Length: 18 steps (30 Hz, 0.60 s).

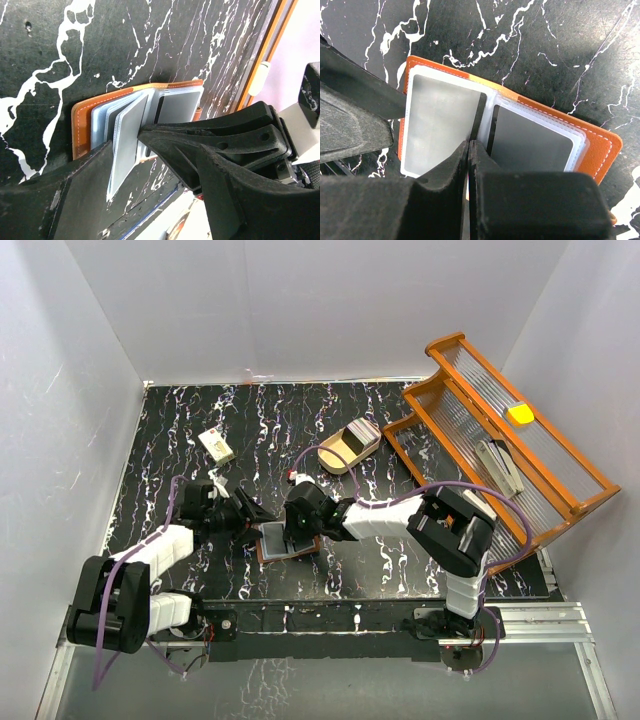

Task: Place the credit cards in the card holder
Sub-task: Turn over the card slot in the card holder.

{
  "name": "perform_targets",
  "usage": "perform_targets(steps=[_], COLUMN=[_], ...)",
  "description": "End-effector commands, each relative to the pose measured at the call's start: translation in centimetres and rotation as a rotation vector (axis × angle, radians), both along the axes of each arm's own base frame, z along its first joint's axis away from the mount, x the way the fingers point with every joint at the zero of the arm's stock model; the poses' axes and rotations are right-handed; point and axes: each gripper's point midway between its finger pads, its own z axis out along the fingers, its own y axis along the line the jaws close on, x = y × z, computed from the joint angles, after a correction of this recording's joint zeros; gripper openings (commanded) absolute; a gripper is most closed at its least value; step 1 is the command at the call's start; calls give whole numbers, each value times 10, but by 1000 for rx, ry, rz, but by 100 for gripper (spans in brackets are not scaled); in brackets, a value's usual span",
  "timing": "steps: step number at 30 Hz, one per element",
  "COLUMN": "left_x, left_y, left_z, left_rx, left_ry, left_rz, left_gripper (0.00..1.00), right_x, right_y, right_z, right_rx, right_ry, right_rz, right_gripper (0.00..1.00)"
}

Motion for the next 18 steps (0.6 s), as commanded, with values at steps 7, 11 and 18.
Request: perform_targets(steps=[7,11,18], left_x=[2,-1,-8], left_y=[-20,-25,-30], left_z=[38,42,33], left_rx=[-190,-237,-231], left_ry=[-70,-63,-36], left_rz=[-48,-51,-54], left_gripper=[64,63,63], right_x=[-8,-9,-8], right_y=[-15,-13,-11], right_z=[-8,-3,-4], right_rx=[-36,18,24], right_ry=[-13,-25,-30], right_rz=[0,-3,-1], right_gripper=[8,14,14])
